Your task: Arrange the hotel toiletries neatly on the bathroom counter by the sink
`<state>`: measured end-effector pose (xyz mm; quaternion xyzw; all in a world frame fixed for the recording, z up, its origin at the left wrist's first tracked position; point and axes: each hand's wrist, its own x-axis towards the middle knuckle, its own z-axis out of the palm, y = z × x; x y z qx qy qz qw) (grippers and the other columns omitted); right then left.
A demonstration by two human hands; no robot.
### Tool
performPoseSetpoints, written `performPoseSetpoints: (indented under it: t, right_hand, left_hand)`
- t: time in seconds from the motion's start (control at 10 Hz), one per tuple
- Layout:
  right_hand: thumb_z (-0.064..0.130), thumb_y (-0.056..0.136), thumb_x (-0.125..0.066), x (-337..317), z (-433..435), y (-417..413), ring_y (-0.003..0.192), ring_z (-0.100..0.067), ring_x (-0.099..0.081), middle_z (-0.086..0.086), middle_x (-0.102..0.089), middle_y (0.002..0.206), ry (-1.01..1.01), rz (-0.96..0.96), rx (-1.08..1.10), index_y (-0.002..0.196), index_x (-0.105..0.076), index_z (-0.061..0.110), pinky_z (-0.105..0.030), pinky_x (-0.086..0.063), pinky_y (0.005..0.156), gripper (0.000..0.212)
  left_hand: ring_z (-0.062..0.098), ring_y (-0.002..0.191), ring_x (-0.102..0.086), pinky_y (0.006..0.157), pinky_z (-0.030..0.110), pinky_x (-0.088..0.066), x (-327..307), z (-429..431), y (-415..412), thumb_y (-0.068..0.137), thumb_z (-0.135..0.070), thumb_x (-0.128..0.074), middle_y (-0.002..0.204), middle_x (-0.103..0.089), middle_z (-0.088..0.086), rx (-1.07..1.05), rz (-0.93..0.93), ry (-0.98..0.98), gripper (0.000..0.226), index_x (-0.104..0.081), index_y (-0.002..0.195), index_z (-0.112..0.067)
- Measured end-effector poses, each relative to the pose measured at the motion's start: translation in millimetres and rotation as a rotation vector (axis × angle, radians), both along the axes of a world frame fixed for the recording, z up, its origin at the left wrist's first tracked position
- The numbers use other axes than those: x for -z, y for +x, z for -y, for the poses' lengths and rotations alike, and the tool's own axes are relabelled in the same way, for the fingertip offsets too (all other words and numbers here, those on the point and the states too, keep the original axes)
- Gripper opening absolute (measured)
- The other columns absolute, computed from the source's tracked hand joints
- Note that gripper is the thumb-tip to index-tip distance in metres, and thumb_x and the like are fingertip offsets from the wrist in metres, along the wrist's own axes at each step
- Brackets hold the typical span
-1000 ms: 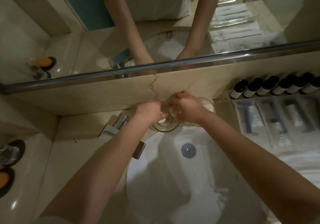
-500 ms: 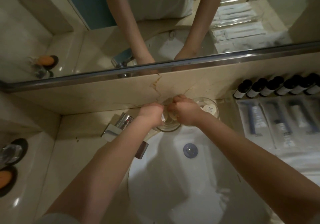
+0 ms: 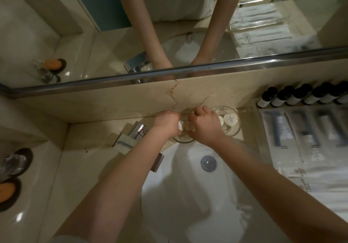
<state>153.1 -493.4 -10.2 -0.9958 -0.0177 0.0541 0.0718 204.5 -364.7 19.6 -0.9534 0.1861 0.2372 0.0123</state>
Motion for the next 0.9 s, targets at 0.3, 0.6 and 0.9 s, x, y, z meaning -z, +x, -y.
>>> performPoseSetpoints:
  t: [0.3,0.6,0.9]
  right_hand:
    - [0.039,0.074,-0.063,-1.1,6.4,7.6,0.113,-0.026,-0.043,-0.003,-0.053,0.114,0.135,-0.065,-0.066,0.109,-0.066,0.019,-0.033,-0.035,0.086,0.041]
    - [0.043,0.075,-0.066,-2.4,4.7,1.8,0.113,-0.027,-0.045,-0.004,-0.055,0.114,0.122,-0.037,-0.043,0.112,-0.064,0.016,-0.035,-0.038,0.086,0.045]
    - [0.041,0.083,-0.059,-38.9,7.8,-20.5,0.118,-0.029,-0.044,-0.006,-0.054,0.127,0.179,0.034,-0.035,0.128,-0.053,0.021,-0.04,-0.042,0.092,0.05]
  left_hand:
    - [0.027,0.11,-0.057,0.083,0.034,-0.048,-0.7,-0.2,2.2,0.079,-0.031,-0.07,0.121,-0.055,0.008,-0.008,-0.009,0.028,0.039,-0.058,0.113,-0.016]
    - [0.026,0.109,-0.058,0.078,0.034,-0.047,-7.0,-0.3,-1.4,0.079,-0.033,-0.071,0.12,-0.057,0.006,-0.025,0.014,0.041,0.041,-0.057,0.114,-0.015]
    - [0.03,0.12,-0.047,0.096,0.04,-0.041,-47.6,-16.5,-29.9,0.088,-0.043,-0.055,0.127,-0.054,0.012,-0.08,0.209,-0.012,0.048,-0.051,0.125,-0.013]
